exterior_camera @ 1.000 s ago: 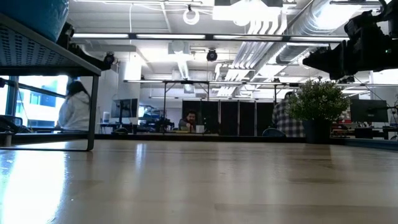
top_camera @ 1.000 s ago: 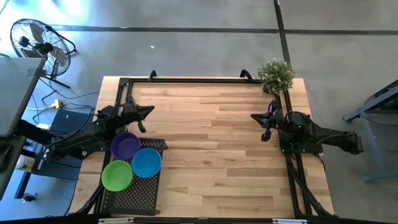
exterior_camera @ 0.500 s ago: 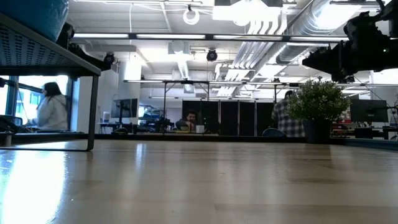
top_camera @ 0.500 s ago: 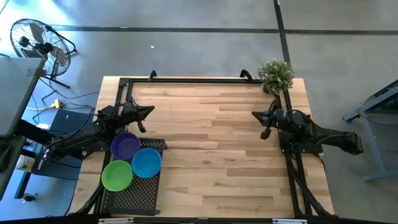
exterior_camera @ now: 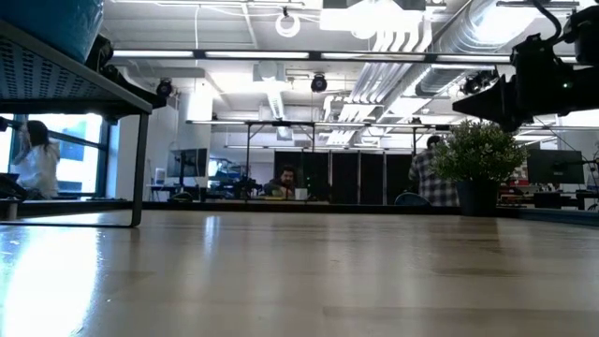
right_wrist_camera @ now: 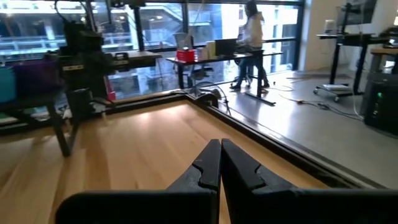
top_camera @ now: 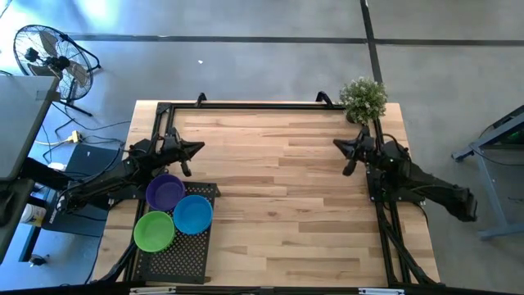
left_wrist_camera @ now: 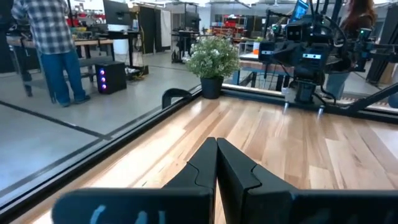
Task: Pick & Place Mini bowls
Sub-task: Return to Home Position
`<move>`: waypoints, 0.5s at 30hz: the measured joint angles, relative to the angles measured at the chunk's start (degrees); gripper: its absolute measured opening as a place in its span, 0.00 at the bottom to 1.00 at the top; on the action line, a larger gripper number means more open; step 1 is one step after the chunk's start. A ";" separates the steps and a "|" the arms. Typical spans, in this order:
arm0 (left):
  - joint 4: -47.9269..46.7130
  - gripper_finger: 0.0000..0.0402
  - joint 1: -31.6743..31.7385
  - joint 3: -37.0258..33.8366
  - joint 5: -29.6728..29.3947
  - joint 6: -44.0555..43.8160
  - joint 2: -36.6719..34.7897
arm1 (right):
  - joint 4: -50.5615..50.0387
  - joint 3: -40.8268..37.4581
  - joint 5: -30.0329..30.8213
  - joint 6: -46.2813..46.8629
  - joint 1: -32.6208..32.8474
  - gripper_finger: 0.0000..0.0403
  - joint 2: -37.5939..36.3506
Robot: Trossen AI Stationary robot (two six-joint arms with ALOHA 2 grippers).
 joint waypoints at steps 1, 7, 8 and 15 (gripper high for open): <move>0.02 0.00 0.00 0.00 0.00 -0.34 0.00 | 0.00 -0.01 0.39 0.54 -0.12 0.00 0.05; 0.03 0.00 0.00 0.00 -0.09 -0.96 0.00 | 0.04 -0.01 1.04 0.55 -0.04 0.00 1.54; 0.04 0.00 0.00 0.00 -0.18 -0.96 0.00 | 0.04 -0.01 1.04 0.51 -0.04 0.00 1.80; 0.02 0.00 0.00 0.00 -0.09 -4.04 0.00 | 0.04 -0.01 1.08 0.40 0.05 0.00 4.26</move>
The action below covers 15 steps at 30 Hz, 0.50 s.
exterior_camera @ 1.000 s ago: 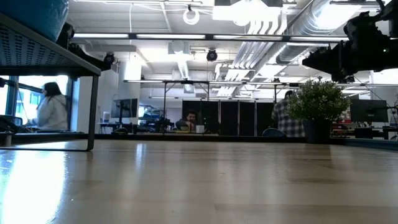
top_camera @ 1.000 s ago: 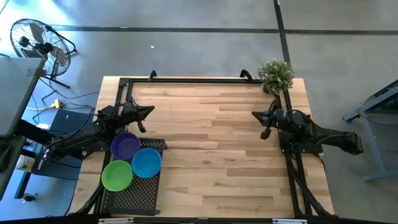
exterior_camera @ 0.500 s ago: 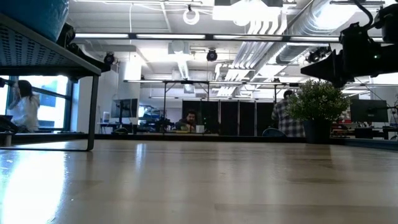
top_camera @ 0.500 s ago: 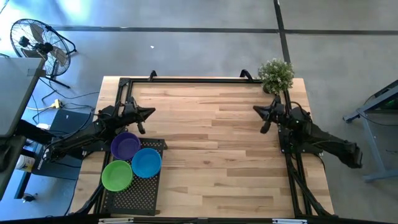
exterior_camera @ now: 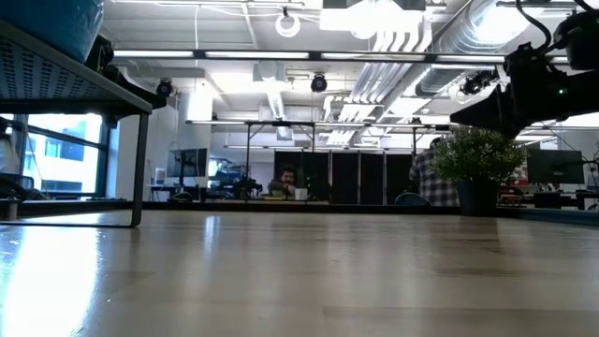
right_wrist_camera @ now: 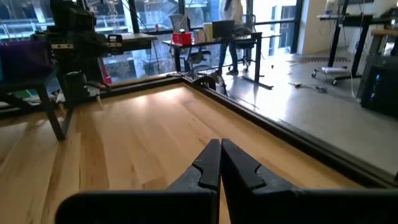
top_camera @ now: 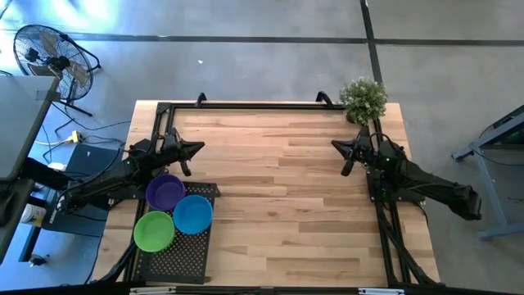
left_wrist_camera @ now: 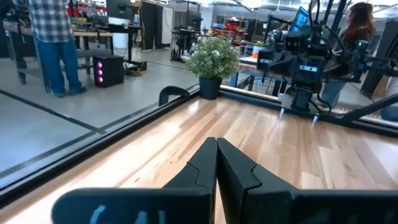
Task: Pick & Place Mini bowls
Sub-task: Return to Home Position
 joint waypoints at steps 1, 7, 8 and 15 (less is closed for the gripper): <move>0.01 0.00 0.00 0.00 0.01 -0.43 0.00 | 0.00 0.00 0.10 0.85 0.00 0.00 0.34; 0.00 0.00 0.00 0.00 0.01 -0.49 0.00 | 0.04 0.00 0.47 0.99 0.00 0.00 1.49; 0.02 0.00 0.00 0.00 0.01 -0.49 0.00 | 0.04 0.00 0.36 0.52 0.00 0.00 1.47; 0.02 0.00 0.00 0.00 0.01 -0.38 0.00 | 0.07 0.00 0.34 0.10 0.00 0.00 1.43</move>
